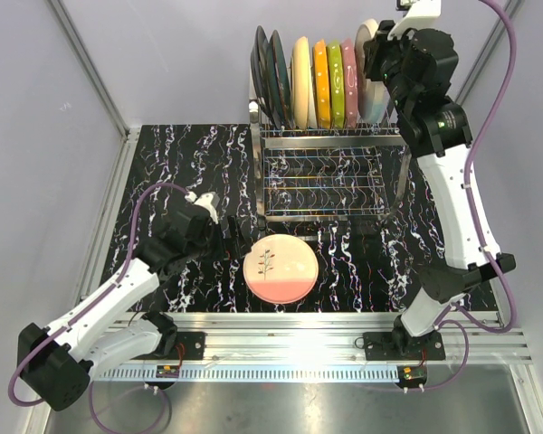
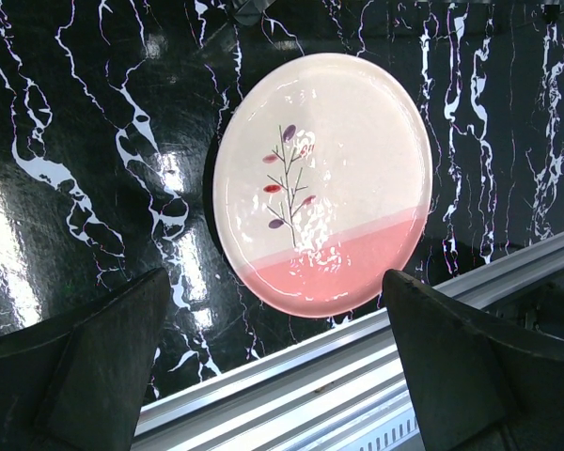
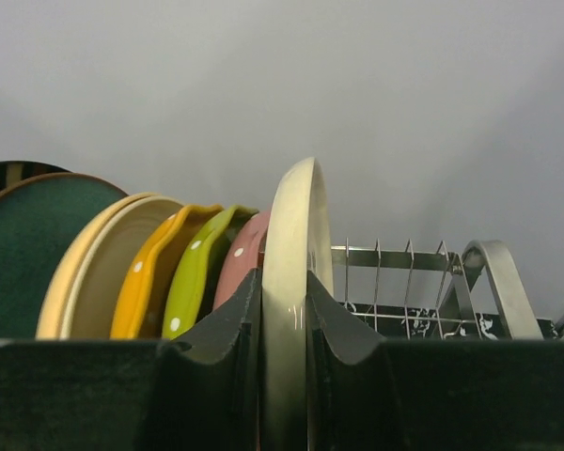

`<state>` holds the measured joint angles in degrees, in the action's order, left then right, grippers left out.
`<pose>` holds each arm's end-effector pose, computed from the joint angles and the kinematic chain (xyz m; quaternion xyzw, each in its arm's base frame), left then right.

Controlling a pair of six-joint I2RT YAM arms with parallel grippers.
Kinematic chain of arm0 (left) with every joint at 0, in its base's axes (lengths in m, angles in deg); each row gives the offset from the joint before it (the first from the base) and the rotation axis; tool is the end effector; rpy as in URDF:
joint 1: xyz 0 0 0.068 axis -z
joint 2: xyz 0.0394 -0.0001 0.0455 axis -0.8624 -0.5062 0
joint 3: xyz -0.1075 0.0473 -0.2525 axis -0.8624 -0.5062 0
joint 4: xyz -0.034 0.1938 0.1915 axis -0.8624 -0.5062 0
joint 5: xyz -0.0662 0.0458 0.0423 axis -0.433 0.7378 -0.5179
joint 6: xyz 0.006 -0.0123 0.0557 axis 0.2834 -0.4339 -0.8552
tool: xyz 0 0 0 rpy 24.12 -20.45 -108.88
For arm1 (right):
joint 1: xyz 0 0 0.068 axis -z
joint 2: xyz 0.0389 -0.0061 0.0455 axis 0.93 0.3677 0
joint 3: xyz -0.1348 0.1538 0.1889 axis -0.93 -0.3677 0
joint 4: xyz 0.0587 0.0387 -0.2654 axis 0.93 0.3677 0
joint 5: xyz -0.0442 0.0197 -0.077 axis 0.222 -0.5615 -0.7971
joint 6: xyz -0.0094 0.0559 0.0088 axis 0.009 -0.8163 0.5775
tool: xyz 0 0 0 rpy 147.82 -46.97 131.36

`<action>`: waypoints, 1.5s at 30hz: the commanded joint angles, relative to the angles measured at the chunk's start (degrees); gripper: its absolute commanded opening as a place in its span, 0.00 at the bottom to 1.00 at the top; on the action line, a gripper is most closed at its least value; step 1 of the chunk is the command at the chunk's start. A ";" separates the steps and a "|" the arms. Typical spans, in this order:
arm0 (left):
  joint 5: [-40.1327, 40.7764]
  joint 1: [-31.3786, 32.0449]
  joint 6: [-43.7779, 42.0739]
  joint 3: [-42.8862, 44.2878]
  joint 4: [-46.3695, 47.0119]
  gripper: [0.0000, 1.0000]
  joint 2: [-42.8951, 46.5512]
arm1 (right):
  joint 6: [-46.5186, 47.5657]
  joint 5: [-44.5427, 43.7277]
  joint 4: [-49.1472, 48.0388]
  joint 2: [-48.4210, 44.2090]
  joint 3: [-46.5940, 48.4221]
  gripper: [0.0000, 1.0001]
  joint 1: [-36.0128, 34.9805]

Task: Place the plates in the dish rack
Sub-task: Insert the plate into the dish rack

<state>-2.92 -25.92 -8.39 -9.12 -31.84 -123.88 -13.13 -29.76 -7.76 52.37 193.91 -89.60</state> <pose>0.1748 -0.1202 0.2585 -0.0109 0.9187 -0.2556 0.3009 0.3215 0.1149 0.5930 -0.0448 0.6658 0.0577 0.7425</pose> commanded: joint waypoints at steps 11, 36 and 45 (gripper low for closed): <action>0.47 -0.18 -0.85 3.05 -0.05 0.99 -1.18 | -3.92 3.57 -14.01 -2.16 -6.60 0.00 2.36; -0.23 -0.18 -0.67 2.61 0.39 0.99 -1.88 | -6.11 6.38 -14.62 -4.09 -14.95 0.39 2.36; -0.76 -0.18 -0.41 2.08 1.01 0.99 -1.88 | -6.12 6.38 -12.96 -4.97 -13.03 0.48 2.27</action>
<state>-2.92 -25.92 -8.39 -8.36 -32.89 -125.76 -18.56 -25.21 -19.38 49.97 179.02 -87.00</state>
